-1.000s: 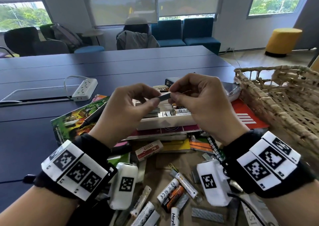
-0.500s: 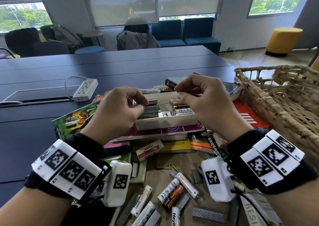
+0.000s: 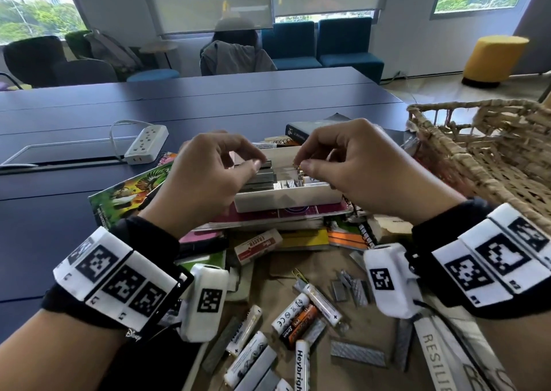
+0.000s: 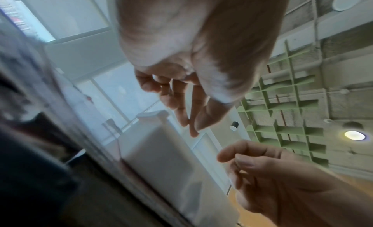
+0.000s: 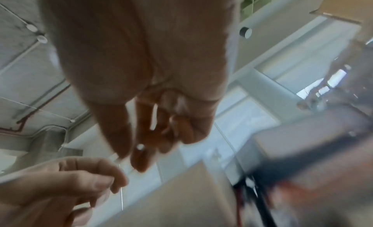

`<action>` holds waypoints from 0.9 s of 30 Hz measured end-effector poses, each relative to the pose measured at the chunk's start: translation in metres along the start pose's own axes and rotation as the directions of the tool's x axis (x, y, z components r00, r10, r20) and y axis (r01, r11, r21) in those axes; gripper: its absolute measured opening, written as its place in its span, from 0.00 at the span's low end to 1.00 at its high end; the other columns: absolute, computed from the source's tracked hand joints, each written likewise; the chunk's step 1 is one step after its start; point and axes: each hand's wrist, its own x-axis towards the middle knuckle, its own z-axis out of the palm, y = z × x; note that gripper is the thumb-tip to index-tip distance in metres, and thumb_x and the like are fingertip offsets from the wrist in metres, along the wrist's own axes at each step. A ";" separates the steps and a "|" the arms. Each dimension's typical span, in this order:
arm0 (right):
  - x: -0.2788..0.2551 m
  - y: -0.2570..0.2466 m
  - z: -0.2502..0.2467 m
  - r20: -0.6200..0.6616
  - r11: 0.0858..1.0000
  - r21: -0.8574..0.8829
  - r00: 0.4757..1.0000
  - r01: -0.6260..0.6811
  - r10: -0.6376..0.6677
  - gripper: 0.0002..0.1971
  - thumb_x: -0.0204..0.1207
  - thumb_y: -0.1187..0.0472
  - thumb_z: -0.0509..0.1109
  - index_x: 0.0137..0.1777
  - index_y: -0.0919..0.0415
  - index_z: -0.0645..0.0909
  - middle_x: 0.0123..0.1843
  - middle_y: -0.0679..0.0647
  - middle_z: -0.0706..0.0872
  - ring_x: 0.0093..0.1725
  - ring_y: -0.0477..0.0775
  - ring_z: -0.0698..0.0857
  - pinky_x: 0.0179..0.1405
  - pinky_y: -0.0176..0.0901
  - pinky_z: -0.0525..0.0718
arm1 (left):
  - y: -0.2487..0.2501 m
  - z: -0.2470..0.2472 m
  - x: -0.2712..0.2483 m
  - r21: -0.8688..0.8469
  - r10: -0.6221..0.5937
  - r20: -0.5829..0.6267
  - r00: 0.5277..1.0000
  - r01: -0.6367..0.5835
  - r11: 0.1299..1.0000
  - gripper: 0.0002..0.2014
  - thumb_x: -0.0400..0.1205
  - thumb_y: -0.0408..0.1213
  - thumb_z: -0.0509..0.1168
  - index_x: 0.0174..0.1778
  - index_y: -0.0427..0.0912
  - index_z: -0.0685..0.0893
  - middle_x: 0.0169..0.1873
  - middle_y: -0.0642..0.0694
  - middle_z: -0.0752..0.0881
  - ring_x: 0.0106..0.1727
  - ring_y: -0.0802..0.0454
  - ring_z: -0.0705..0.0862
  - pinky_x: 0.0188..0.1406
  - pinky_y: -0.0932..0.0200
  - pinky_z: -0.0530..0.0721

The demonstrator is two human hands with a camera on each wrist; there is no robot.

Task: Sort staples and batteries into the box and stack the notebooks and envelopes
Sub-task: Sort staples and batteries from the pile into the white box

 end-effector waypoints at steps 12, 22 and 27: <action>-0.016 -0.013 -0.010 0.577 0.902 -0.432 0.770 0.005 0.272 0.07 0.71 0.48 0.82 0.39 0.47 0.88 0.29 0.41 0.85 0.30 0.38 0.83 0.31 0.33 0.74 | 0.037 0.005 -0.016 -0.061 0.108 0.758 0.643 -0.096 0.994 0.06 0.86 0.42 0.70 0.56 0.55 0.91 0.45 0.51 0.91 0.43 0.54 0.89 0.44 0.53 0.89; -0.023 -0.027 0.009 0.615 0.795 -0.602 0.680 0.077 0.399 0.16 0.66 0.49 0.86 0.37 0.51 0.81 0.38 0.48 0.86 0.38 0.48 0.84 0.30 0.40 0.76 | 0.024 0.008 -0.015 -0.002 0.045 0.805 0.591 -0.072 0.997 0.08 0.86 0.46 0.70 0.59 0.59 0.89 0.60 0.55 0.87 0.59 0.56 0.88 0.61 0.46 0.86; -0.024 -0.027 0.011 0.621 0.774 -0.619 0.686 0.131 0.380 0.11 0.70 0.55 0.83 0.41 0.51 0.81 0.43 0.49 0.87 0.42 0.51 0.86 0.28 0.39 0.74 | 0.024 0.010 -0.014 -0.004 0.052 0.806 0.589 -0.083 0.997 0.08 0.85 0.47 0.71 0.59 0.60 0.89 0.56 0.57 0.88 0.57 0.58 0.88 0.59 0.47 0.87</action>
